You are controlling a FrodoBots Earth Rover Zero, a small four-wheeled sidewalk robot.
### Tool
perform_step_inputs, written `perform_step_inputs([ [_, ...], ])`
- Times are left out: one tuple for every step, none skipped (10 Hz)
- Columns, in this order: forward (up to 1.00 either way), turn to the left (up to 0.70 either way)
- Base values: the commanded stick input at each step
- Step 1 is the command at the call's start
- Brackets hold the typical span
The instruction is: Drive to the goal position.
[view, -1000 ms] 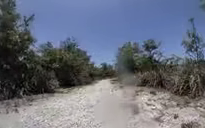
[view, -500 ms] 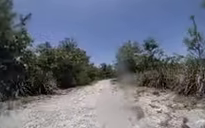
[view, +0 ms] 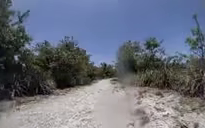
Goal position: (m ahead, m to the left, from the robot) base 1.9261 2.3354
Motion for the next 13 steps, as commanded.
perform_step_inputs([
  [0.30,0.00],
  [0.30,0.00],
  [0.30,0.00],
  [0.30,0.00],
  [0.30,0.00],
  [0.30,0.00],
  [0.30,0.00],
  [0.30,0.00],
  [0.30,0.00],
  [0.30,0.00],
  [0.30,0.00],
  [0.30,0.00],
  [0.30,0.00],
])
